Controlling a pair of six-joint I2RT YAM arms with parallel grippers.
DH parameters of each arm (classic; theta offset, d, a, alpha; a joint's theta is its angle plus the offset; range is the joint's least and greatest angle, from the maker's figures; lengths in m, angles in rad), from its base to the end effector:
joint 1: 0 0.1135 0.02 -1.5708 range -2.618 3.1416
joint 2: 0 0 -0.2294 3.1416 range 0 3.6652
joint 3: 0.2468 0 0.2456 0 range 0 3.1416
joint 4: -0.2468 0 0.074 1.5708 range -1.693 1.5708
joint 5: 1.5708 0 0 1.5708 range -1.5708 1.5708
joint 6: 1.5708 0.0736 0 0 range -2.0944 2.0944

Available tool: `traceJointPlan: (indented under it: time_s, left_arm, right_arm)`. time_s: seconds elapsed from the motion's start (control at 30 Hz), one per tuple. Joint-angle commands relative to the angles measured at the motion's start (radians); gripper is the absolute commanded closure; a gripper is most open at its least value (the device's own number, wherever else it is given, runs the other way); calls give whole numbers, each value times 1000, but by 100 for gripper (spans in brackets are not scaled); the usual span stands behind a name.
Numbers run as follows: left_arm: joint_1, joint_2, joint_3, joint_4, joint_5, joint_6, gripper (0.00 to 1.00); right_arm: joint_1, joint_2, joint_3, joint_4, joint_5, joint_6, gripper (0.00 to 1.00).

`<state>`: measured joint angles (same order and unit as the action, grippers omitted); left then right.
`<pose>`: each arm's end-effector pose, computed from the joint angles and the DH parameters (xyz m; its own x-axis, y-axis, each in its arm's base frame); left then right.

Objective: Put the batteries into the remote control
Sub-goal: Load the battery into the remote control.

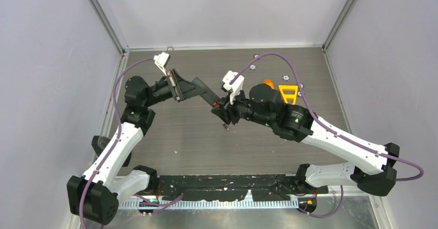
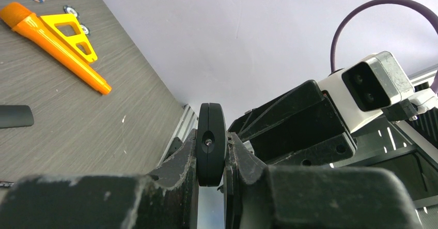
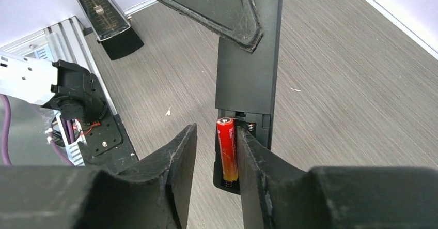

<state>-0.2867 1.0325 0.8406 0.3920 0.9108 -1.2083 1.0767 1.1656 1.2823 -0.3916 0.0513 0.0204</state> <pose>0.2371 -0.1305 0.3476 -0.7889 -0.3651 -0.4944 0.5031 0.0783 -0.8607 0.1461 0.2633 0.3716 -0.1462 -0.2284 -0.9625 -0.8530 0.5218 0.0057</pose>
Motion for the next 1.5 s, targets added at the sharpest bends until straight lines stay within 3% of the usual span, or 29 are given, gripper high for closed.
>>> traceJointPlan:
  time_s: [0.0,0.57,0.8,1.0,1.33,1.47]
  left_arm:
    - [-3,-44,19,24,-7,-2,100]
    - [-3,-43,14,-6,-15,33,100]
    - [-3,-43,15,-11,-5,37,100]
    - [-3,-48,15,-10,-13,37,100]
    - [-4,-61,15,1,-108,4,100]
    - [-3,-65,11,-47,-151,-24,100]
  right_arm:
    - [2,5,31,-41,45,32,58]
    - [2,-51,80,-57,141,129,29]
    - [1,-103,63,-28,101,160,3]
    - [-15,-124,71,-42,134,269,5]
    - [-153,-117,24,-79,106,766,5]
    - [-184,-109,-18,-34,74,854,5]
